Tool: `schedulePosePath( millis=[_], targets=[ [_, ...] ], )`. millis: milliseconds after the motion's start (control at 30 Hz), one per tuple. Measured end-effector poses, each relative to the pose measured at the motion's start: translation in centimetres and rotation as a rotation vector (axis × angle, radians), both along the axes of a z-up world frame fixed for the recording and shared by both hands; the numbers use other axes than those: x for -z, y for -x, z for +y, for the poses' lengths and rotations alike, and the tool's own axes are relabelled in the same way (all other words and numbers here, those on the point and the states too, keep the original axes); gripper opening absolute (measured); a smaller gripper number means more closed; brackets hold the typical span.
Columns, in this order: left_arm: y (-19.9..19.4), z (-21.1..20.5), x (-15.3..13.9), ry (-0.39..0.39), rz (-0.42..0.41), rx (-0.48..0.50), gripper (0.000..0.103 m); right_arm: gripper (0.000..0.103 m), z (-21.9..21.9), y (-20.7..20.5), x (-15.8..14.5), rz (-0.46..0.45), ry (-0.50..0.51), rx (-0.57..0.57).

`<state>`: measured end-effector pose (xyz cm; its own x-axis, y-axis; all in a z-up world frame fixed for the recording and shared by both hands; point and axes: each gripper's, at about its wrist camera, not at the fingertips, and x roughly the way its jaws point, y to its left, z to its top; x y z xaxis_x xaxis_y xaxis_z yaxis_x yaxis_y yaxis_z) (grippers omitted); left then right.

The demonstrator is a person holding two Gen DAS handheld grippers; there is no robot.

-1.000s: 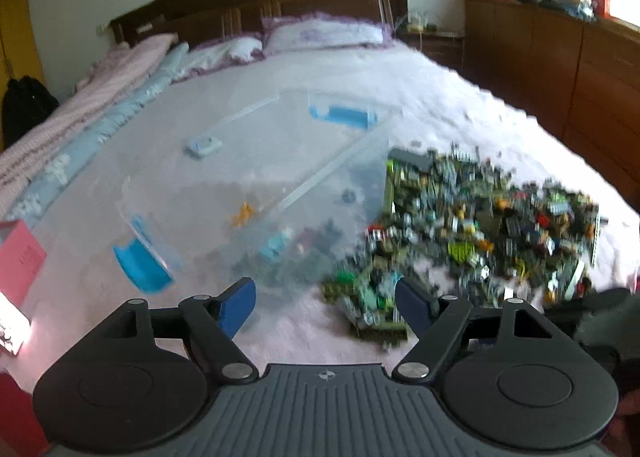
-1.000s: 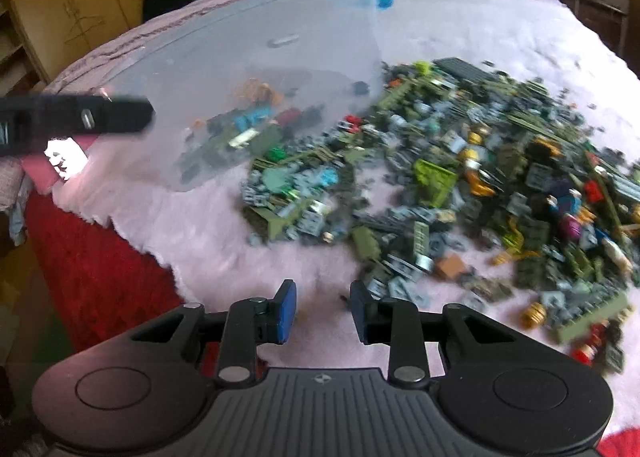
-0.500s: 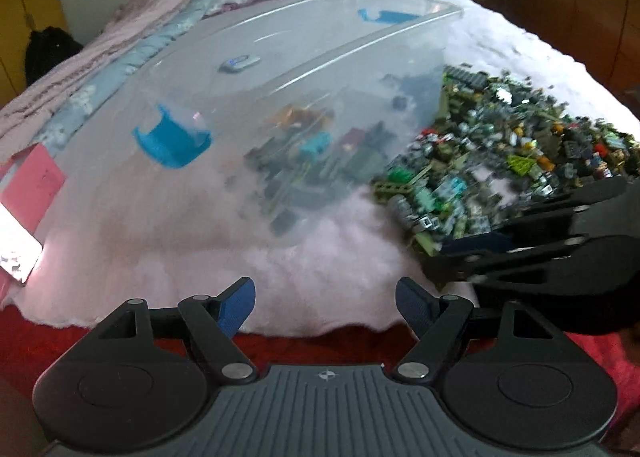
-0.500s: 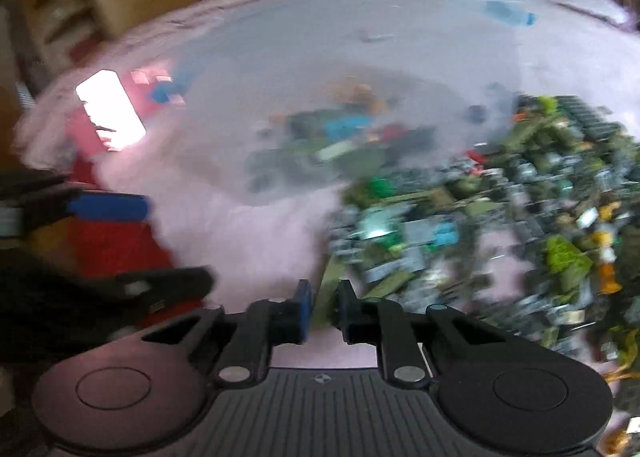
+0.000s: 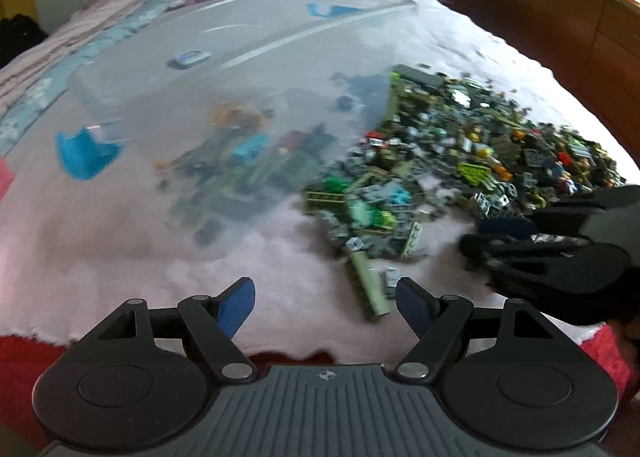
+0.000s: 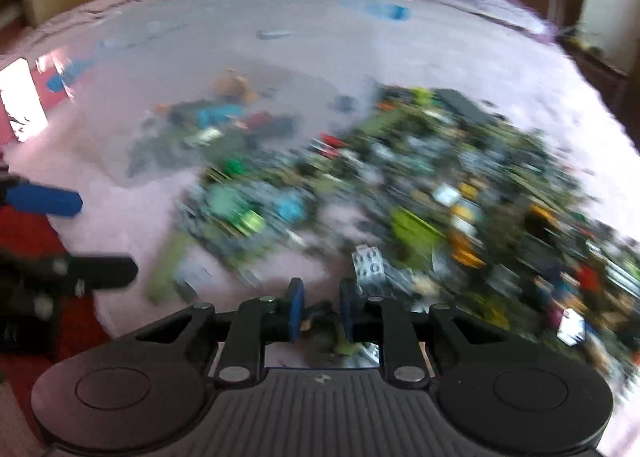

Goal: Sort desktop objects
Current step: 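Bring both open tools back over the Lego pile, then grasp a small grey piece with the left tool while the right tool grasps a grey piece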

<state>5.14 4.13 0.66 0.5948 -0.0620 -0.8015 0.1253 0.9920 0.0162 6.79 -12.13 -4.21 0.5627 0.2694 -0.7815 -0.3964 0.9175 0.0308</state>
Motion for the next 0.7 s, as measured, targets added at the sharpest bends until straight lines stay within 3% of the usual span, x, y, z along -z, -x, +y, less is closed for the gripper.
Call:
schedulePosePath(
  millis=[67, 300, 467, 700],
  targets=[
    [-0.5, -0.7, 0.8, -0.008, 0.004, 0.018, 0.078, 0.02, -2.0, 0.9, 0.1, 0.003, 0.011, 0.04],
    [-1.6, 0.8, 2.5, -0.085, 0.041, -0.078, 0.078, 0.022, -6.3, 3.0, 0.0, 0.012, 0.008, 0.144],
    [-2.0, 1.8, 3.3, -0.128, 0.059, -0.137, 0.078, 0.024, -4.2, 3.2, -1.2, -0.04, -0.057, 0.037],
    [-0.8, 2.5, 2.4, -0.118, 0.048, -0.15, 0.078, 0.022, 2.4, 0.7, -0.3, -0.067, -0.044, -0.151]
  ],
)
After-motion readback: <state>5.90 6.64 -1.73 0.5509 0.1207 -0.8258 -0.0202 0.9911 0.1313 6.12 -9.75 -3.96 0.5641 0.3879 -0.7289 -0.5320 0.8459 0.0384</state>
